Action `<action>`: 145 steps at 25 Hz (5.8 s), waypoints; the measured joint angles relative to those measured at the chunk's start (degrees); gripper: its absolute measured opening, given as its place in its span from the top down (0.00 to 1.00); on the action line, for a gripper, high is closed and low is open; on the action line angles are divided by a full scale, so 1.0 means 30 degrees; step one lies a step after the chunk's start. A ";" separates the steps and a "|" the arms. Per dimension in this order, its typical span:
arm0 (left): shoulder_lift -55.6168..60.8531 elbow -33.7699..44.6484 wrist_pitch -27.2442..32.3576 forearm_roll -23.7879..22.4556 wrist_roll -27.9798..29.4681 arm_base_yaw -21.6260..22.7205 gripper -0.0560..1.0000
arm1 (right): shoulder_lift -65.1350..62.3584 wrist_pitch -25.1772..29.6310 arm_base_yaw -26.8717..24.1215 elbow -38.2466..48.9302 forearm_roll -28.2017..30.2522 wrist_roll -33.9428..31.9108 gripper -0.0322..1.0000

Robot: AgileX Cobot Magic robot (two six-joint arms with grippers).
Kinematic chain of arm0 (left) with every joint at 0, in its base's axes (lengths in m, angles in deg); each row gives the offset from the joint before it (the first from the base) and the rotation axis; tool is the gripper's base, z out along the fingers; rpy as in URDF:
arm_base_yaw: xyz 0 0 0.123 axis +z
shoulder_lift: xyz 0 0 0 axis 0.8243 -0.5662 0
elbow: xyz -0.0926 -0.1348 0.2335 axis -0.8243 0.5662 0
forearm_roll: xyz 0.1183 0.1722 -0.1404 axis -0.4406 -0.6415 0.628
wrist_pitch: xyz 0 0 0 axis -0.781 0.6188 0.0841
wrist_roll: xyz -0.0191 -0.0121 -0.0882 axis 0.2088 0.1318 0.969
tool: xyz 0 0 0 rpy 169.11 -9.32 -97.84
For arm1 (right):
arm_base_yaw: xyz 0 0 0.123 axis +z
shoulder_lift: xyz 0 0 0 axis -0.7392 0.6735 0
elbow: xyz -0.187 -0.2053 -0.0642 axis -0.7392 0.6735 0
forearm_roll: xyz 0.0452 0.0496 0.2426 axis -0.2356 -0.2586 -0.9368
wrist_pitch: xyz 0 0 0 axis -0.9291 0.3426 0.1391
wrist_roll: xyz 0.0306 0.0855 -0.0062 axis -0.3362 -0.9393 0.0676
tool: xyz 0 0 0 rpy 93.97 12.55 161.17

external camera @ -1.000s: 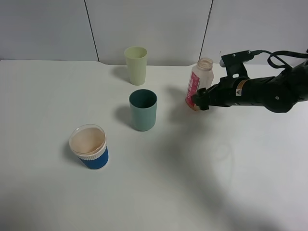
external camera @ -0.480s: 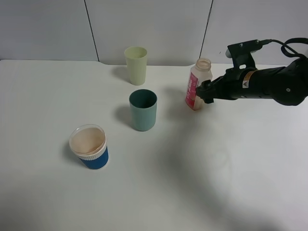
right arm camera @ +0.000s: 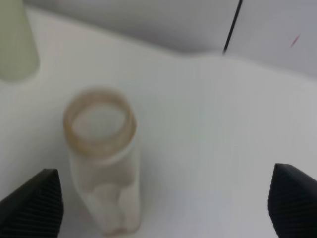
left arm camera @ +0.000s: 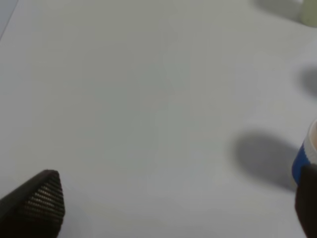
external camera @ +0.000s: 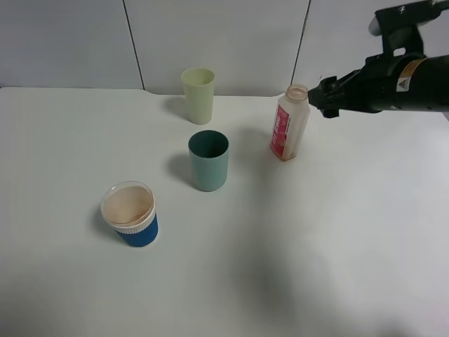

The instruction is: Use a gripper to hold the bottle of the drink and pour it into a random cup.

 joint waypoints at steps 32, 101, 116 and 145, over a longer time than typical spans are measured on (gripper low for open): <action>0.0000 0.0000 0.0000 0.0000 0.0000 0.0000 0.07 | -1.7962 1.1949 -0.3779 0.0000 -0.1825 0.2094 0.18; 0.0000 0.0000 0.0000 0.0000 0.0000 0.0000 0.07 | -2.6743 2.2530 -0.5582 0.3487 -0.3937 0.2875 0.18; 0.0000 0.0000 0.0000 0.0000 0.0000 0.0000 0.07 | -2.6743 2.2530 -0.5640 0.3487 -0.3937 0.2875 0.18; 0.0000 0.0000 0.0000 0.0000 0.0000 0.0000 0.07 | -2.6743 2.2530 -0.5640 0.3487 -0.3937 0.2875 0.18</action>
